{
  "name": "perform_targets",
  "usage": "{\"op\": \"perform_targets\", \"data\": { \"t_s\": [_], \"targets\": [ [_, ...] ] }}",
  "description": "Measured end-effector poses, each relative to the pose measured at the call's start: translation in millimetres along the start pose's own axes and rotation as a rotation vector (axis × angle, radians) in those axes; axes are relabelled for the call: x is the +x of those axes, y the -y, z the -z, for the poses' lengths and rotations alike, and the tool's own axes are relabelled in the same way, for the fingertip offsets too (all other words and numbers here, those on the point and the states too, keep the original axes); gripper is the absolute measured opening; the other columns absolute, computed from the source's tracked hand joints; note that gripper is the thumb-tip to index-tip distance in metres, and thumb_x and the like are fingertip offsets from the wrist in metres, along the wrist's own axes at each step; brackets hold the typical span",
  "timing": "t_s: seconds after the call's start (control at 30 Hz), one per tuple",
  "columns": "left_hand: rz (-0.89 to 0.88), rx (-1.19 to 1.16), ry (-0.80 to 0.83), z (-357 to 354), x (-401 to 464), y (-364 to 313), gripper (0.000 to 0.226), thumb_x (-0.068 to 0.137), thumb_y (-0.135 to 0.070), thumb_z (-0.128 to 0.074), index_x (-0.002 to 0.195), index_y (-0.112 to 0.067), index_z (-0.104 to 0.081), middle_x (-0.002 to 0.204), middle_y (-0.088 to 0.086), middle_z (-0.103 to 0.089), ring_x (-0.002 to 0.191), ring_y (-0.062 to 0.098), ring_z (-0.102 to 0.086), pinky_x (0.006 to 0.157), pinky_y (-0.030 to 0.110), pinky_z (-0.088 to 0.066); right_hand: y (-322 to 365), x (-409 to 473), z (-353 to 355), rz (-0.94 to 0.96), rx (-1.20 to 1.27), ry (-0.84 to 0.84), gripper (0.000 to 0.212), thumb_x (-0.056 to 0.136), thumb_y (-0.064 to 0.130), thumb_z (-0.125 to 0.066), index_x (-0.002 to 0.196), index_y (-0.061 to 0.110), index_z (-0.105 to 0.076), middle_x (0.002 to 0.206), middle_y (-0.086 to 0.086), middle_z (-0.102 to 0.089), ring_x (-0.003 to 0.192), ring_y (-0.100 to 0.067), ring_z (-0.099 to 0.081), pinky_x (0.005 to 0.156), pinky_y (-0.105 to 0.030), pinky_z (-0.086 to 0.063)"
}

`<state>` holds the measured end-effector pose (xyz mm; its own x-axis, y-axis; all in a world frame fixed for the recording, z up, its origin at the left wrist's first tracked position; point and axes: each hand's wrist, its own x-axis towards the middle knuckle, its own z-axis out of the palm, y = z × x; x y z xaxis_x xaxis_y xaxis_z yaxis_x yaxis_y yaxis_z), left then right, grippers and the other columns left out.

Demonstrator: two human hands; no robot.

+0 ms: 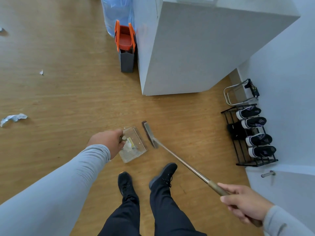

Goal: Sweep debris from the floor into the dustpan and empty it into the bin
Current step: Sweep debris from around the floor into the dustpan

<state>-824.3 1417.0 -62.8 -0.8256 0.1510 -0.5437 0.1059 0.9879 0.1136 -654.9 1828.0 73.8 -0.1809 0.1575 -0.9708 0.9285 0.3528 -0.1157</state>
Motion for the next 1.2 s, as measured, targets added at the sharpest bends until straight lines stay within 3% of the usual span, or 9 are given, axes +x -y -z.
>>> {"op": "perform_targets", "data": {
  "t_s": [0.13,0.27,0.43,0.6,0.77,0.93,1.03,1.1,1.2],
  "targets": [
    [0.010,-0.010,0.014,1,-2,-2,0.024,0.097,-0.050,-0.046,0.113,-0.033,-0.052,0.083,-0.009,-0.063,0.069,0.017,-0.061,0.052,0.027,-0.044,12,17,-32,0.046,-0.163,-0.120,0.071,0.093,0.012,-0.060,0.155,0.030,-0.034,0.065,-0.007,-0.060,0.042,-0.018,-0.042,0.043,-0.028,-0.039],
    [0.001,-0.001,0.014,1,-4,-1,0.024,0.097,-0.050,-0.046,0.110,-0.031,-0.052,0.080,-0.009,-0.061,0.068,0.017,-0.061,0.053,0.028,-0.045,44,46,-82,0.066,-0.347,-0.176,0.066,0.095,0.015,-0.050,0.155,0.036,-0.032,0.095,-0.005,-0.067,0.054,-0.021,-0.051,0.044,-0.026,-0.044],
    [0.007,-0.005,0.012,2,-7,-1,0.021,0.097,-0.049,-0.047,0.107,-0.031,-0.051,0.081,-0.008,-0.062,0.068,0.018,-0.061,0.053,0.029,-0.047,59,42,-63,0.050,-0.114,0.017,0.066,0.092,0.008,-0.059,0.153,0.027,-0.039,0.062,-0.004,-0.055,0.046,-0.012,-0.041,0.043,-0.025,-0.036],
    [0.002,-0.027,0.050,-4,-34,14,0.019,0.097,-0.049,-0.044,0.105,-0.033,-0.050,0.078,-0.012,-0.060,0.067,0.015,-0.062,0.059,0.031,-0.055,53,11,-27,0.097,-0.081,-0.003,0.067,0.092,0.011,-0.065,0.152,0.027,-0.040,0.068,-0.010,-0.057,0.045,-0.014,-0.042,0.041,-0.027,-0.038],
    [0.072,-0.072,-0.025,-10,-75,63,0.020,0.095,-0.055,-0.046,0.106,-0.039,-0.052,0.069,-0.019,-0.051,0.059,0.005,-0.051,0.046,0.024,-0.035,100,22,-55,0.210,-0.316,-0.170,0.068,0.091,0.017,-0.061,0.153,0.032,-0.038,0.066,-0.004,-0.061,0.044,-0.016,-0.048,0.042,-0.025,-0.043],
    [0.212,-0.177,-0.034,-20,-86,100,0.024,0.093,-0.056,-0.051,0.109,-0.038,-0.056,0.082,-0.016,-0.061,0.074,0.013,-0.062,0.056,0.026,-0.046,165,60,-95,0.245,-0.560,-0.279,0.060,0.092,0.018,-0.048,0.148,0.036,-0.045,0.086,0.001,-0.064,0.059,-0.021,-0.058,0.043,-0.020,-0.043],
    [0.277,-0.218,-0.009,-30,-83,104,0.025,0.094,-0.054,-0.051,0.112,-0.037,-0.055,0.088,-0.014,-0.065,0.079,0.015,-0.064,0.066,0.030,-0.055,182,79,-127,0.228,-0.763,-0.269,0.063,0.093,0.009,-0.045,0.150,0.033,-0.043,0.113,-0.001,-0.062,0.082,-0.021,-0.063,0.058,-0.026,-0.049],
    [0.287,-0.215,-0.011,-33,-79,105,0.025,0.094,-0.053,-0.051,0.113,-0.037,-0.055,0.090,-0.012,-0.067,0.080,0.017,-0.065,0.069,0.033,-0.058,178,83,-150,0.205,-0.908,-0.225,0.068,0.091,0.003,-0.043,0.153,0.032,-0.039,0.108,0.000,-0.059,0.084,-0.020,-0.063,0.063,-0.027,-0.051],
    [0.296,-0.206,-0.020,-31,-76,108,0.024,0.094,-0.053,-0.051,0.111,-0.036,-0.056,0.089,-0.011,-0.067,0.079,0.017,-0.065,0.068,0.032,-0.057,155,69,-164,0.186,-0.998,-0.101,0.071,0.091,0.002,-0.044,0.154,0.034,-0.036,0.092,0.007,-0.055,0.068,-0.015,-0.058,0.048,-0.023,-0.046]
  ]
}}
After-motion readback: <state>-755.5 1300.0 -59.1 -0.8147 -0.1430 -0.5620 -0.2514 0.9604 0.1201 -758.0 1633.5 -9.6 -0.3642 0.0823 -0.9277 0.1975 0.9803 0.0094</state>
